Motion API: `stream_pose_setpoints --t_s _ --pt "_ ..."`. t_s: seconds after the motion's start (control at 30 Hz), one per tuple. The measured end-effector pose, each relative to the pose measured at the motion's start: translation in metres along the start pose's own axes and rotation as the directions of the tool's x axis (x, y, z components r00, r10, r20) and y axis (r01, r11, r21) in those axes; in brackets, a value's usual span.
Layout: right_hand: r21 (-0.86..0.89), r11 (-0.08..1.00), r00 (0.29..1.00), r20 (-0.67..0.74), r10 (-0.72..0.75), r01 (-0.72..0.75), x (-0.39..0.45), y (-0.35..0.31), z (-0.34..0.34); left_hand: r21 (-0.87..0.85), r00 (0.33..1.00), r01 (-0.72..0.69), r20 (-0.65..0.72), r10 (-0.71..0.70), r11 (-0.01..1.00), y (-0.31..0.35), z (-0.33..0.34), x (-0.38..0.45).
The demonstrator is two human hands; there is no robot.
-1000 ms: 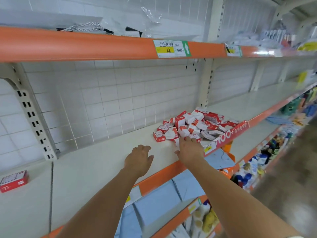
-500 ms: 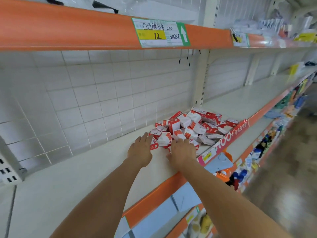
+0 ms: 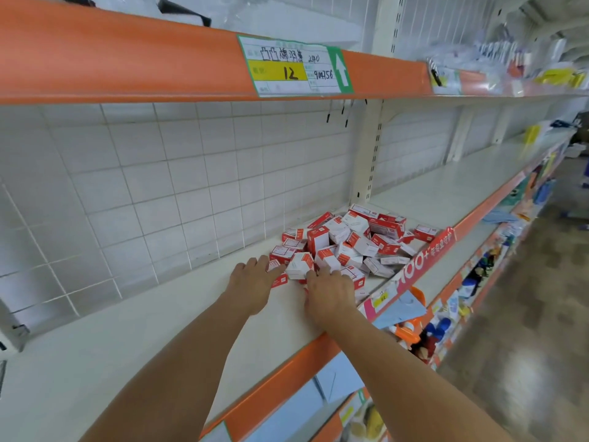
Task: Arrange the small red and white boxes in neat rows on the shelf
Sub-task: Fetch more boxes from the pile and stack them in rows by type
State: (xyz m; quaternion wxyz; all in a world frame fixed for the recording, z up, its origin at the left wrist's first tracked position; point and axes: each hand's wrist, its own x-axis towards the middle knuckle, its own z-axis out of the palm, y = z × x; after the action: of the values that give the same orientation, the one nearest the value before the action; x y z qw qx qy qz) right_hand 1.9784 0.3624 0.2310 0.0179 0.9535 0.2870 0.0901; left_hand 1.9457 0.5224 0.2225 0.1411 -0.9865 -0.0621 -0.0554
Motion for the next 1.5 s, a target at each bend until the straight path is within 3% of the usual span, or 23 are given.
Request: stream_pose_setpoints --t_s 0.33,0.47,0.6,0.77,1.1,1.33,1.5 --pt "0.172 0.978 0.992 -0.069 -0.105 0.116 -0.019 0.013 0.009 0.115 0.998 0.056 -0.001 -0.057 0.992 -0.012 -0.018 -0.010" --pt "0.268 0.955 0.992 -0.041 -0.123 0.130 -0.026 0.012 0.007 -0.179 0.982 0.168 0.115 -0.149 0.969 -0.015 -0.016 -0.038" --pt "0.316 0.924 0.977 -0.050 -0.209 0.214 -0.030 0.001 0.004 -0.345 0.959 0.285 0.100 -0.267 0.894 -0.011 -0.021 -0.078" --pt "0.388 0.866 0.946 -0.057 -0.318 0.314 -0.047 -0.034 -0.002 -0.388 0.896 0.433 0.093 -0.433 0.813 -0.015 -0.029 -0.148" --pt "0.435 0.730 0.838 -0.121 -0.533 0.527 -0.109 -0.143 -0.023 -0.339 0.704 0.698 0.165 -0.691 0.631 -0.045 -0.048 -0.290" --pt "0.452 0.618 0.738 -0.148 -0.659 0.643 -0.152 -0.221 -0.045 -0.317 0.612 0.774 0.156 -0.775 0.548 -0.077 -0.057 -0.377" --pt "0.452 0.637 0.751 -0.122 -0.649 0.625 -0.176 -0.272 -0.053 -0.313 0.583 0.798 0.182 -0.792 0.515 -0.108 -0.052 -0.432"
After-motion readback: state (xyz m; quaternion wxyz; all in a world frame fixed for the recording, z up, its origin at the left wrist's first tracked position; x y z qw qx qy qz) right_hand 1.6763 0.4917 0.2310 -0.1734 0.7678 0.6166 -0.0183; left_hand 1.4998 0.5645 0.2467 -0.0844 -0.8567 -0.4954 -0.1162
